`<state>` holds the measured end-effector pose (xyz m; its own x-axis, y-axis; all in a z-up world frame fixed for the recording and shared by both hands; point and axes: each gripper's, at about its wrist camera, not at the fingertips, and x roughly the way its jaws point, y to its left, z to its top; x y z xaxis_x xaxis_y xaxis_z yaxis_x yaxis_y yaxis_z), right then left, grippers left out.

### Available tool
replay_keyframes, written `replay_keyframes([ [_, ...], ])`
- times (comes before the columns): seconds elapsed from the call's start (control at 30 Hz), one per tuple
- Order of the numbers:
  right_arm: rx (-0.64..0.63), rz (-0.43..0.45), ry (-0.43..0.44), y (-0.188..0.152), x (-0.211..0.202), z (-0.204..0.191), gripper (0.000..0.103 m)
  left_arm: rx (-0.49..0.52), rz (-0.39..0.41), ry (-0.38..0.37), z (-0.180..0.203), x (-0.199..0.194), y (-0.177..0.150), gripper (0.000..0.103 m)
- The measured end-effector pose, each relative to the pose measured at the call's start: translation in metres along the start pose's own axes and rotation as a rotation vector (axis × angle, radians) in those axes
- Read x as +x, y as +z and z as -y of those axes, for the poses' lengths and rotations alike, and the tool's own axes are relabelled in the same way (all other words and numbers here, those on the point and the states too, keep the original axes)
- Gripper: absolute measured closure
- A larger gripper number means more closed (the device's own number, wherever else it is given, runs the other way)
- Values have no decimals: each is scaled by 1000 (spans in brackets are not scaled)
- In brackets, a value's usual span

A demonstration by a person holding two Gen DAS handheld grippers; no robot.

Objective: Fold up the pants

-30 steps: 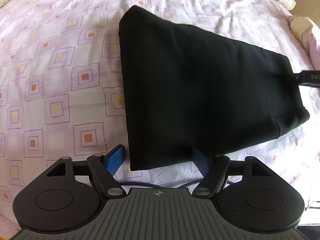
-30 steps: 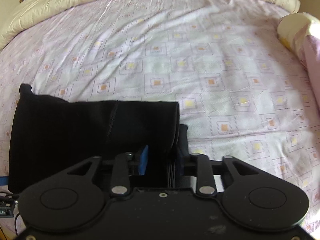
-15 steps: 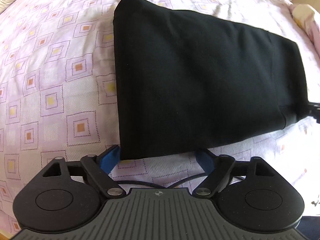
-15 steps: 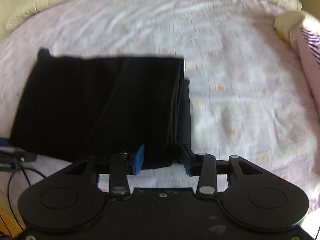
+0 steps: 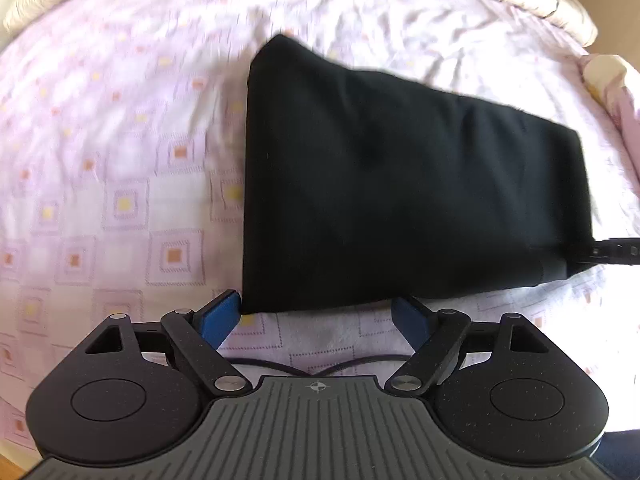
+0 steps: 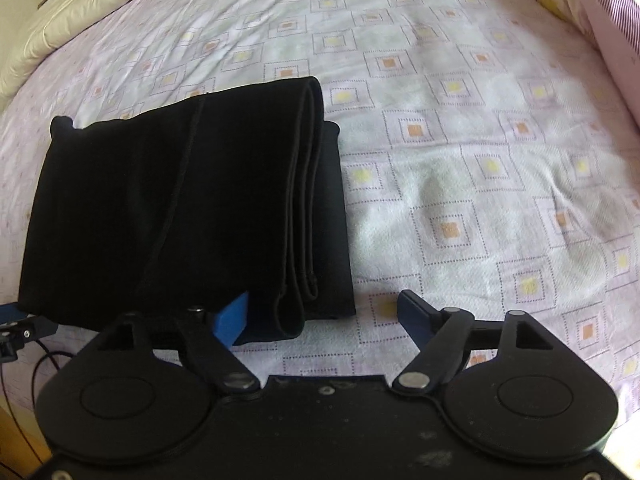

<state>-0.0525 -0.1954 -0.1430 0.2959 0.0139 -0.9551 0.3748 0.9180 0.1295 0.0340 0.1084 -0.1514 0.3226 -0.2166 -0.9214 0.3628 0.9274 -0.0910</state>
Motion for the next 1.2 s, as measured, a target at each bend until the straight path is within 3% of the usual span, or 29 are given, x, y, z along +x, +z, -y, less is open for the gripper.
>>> replay_keyframes([
  [0.17, -4, -30, 21, 12, 3, 4, 18, -25, 70, 1, -5, -17, 12, 21],
  [0.3, -9, 24, 24, 24, -7, 0, 17, -80, 98, -5, -13, -15, 35, 21],
  [0.4, 7, 36, 30, 41, -5, 4, 17, -68, 86, -4, -12, -6, 51, 20],
  [0.7, 56, -46, 105, 71, 26, 7, 14, -66, -21, -37, -19, 40, 72, 19],
  [0.77, 75, -58, 123, 73, 34, 7, 4, -93, -34, -65, -23, 46, 73, 10],
  [0.9, 101, -55, 152, 73, 43, 6, 0, -91, -54, -83, -21, 53, 76, 2],
  [1.2, 58, 9, 131, 65, 48, -5, 0, -122, -9, -27, -13, 56, 74, 0],
])
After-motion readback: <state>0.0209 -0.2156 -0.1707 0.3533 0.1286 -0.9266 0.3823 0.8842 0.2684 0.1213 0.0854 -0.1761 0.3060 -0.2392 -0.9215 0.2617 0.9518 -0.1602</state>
